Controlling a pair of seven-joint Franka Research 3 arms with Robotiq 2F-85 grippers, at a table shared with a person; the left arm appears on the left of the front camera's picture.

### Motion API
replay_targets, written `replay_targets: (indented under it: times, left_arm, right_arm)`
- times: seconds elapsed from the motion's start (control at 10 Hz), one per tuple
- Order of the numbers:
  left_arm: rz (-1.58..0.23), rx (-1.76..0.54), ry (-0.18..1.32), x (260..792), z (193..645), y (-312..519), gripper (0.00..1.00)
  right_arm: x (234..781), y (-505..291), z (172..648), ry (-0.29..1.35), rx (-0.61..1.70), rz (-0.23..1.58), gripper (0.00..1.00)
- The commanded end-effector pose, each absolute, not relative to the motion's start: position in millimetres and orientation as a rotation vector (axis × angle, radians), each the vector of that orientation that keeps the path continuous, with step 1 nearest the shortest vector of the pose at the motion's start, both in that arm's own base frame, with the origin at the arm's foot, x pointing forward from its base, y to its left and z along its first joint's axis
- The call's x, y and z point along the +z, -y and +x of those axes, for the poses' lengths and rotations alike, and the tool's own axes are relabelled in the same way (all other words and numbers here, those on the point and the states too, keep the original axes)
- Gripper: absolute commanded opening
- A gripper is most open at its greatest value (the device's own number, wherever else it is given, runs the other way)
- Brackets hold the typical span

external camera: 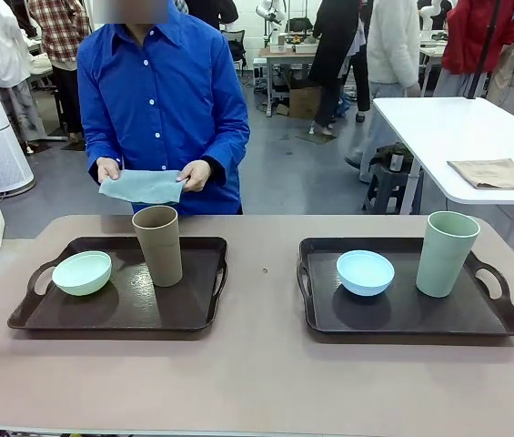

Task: Set up a tray with a mat and arrange the tableware.
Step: Pick up the Picnic Bowl and Reusable plastic cup from the Handle tray in front of the human's position and hold them in the air.

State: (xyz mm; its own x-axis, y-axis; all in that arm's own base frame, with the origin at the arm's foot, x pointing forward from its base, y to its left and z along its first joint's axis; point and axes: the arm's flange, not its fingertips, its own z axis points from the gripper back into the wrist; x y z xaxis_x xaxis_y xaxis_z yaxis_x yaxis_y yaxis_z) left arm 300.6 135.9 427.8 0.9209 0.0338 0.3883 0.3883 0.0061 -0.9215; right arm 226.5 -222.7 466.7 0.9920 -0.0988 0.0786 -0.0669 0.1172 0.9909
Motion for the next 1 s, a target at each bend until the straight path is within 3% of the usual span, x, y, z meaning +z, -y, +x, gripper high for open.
replay_targets:
  times: [0.0,0.1,0.3,0.4,0.7,0.9]
  left_arm:
    - [-1.562,-0.291,0.353,429.6,300.0,-138.7,1.0]
    - [-1.549,-0.286,0.34,427.8,300.6,-135.9,1.0]
    - [-1.09,-0.364,0.523,468.1,294.9,-156.2,1.0]
    - [-0.969,-0.371,0.553,493.4,291.8,-156.6,1.0]
    - [-0.779,-0.376,0.571,545.8,291.4,-159.1,1.0]
    - [-0.55,-0.377,0.534,572.9,294.6,-147.4,1.0]
  right_arm:
    - [466.7,222.7,226.5,0.137,-0.023,1.455,1.0]
    - [477.2,226.5,229.6,0.16,0.077,1.465,1.0]
    - [538.0,208.2,245.8,0.387,0.282,1.351,1.0]
    - [568.6,193.7,263.1,0.459,0.35,1.296,1.0]
    - [641.2,107.2,316.5,0.674,0.572,0.922,1.0]
    - [637.7,19.9,337.3,0.702,0.826,0.583,1.0]
